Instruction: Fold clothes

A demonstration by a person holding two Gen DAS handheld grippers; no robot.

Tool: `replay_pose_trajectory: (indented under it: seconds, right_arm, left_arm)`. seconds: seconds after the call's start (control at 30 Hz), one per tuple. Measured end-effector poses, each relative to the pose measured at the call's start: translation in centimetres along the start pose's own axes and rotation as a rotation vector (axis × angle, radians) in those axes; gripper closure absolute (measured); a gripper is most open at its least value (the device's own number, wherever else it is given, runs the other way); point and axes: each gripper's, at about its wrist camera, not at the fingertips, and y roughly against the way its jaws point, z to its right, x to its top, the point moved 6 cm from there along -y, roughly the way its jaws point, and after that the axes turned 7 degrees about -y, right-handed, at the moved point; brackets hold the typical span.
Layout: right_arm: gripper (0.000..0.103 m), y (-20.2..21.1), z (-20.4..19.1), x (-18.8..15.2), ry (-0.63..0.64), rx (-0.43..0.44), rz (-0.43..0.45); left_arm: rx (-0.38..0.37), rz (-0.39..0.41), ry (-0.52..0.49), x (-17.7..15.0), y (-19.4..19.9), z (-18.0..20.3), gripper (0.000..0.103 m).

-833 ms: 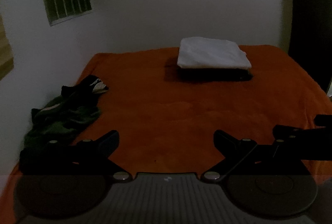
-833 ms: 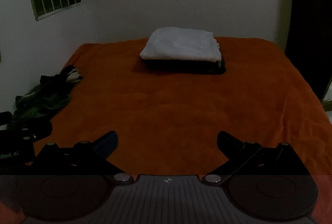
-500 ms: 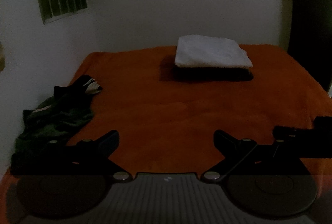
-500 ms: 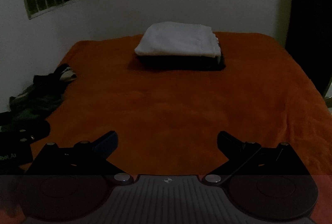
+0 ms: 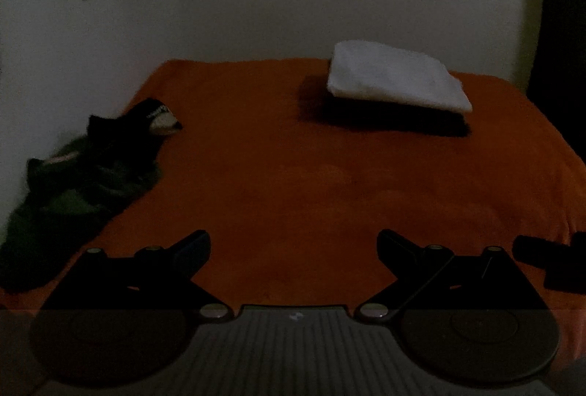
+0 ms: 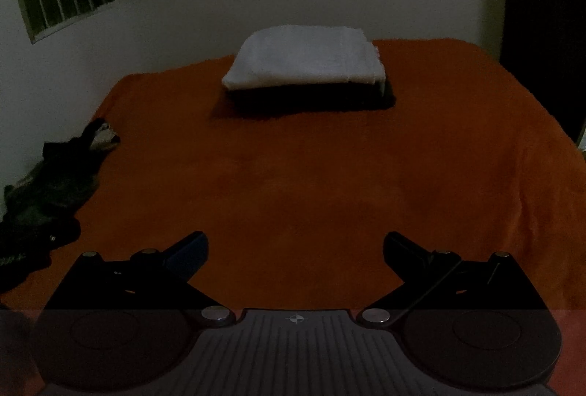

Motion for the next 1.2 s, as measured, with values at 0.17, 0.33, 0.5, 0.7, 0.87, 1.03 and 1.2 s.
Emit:
replay_pose_trajectory:
  seconds: [0.17,0.33,0.5,0.7,0.87,1.03,1.2]
  right_arm:
    - [0.000,-1.3,0.8,-0.5,-0.013,-0.026,-0.022]
    - [0.000,-2.8,1.4,-1.5,-0.009,-0.020,0.002]
    - [0.000,-4.0,1.4,-2.2,0.022,-0.054,-0.001]
    - [0.000,-5.1,1.2,-2.5,-0.008,-0.017,0.029]
    - [0.000,-6.1,1.7,-4.1,-0.056,0.018,0.008]
    - [0.000,-6.3,1.3,-5.0,-0.034,0.029,0.002]
    - [0.000,-5.8,0.9,-4.6,0.001,0.068,0.001]
  left_arm:
    - [-0.006,0.002,-0.012,-1.1,-1.5,0.0,0.000]
    - [-0.022,0.043,0.070,-3.2,-3.8,-0.4,0.000]
    - [-0.109,-0.065,0.129,-5.4,-6.0,-0.8,0.000]
    - [-0.158,0.019,0.121,-6.0,-5.7,-1.3,0.000]
    - [-0.147,-0.041,0.157,-7.8,-8.2,-1.4,0.000]
    - [-0.109,-0.058,0.169,-8.5,-8.1,-1.4,0.000]
    - [-0.099,-0.060,0.163,-7.0,-6.5,-2.6,0.000]
